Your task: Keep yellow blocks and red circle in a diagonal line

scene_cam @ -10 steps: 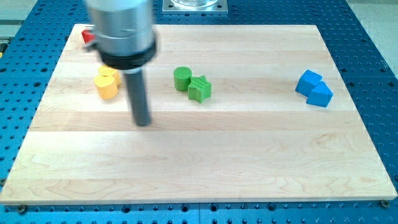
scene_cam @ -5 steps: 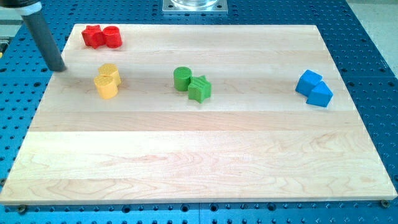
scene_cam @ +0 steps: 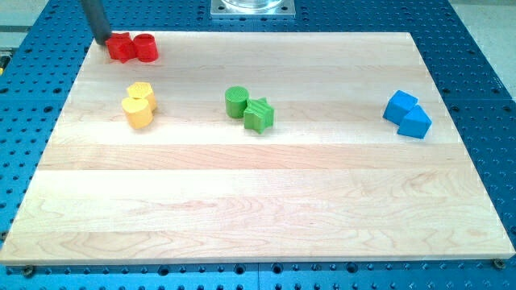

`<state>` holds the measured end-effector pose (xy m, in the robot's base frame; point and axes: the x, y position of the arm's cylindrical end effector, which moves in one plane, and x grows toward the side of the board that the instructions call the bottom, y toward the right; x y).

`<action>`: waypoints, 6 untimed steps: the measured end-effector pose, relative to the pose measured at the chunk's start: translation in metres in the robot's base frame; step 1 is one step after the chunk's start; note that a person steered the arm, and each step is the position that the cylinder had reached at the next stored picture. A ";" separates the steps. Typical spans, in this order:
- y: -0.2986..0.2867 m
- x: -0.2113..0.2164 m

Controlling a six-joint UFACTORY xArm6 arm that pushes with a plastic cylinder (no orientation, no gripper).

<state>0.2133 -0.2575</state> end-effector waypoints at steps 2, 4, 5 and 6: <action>0.091 0.045; 0.138 0.085; 0.053 0.085; 0.049 0.068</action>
<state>0.2817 -0.2080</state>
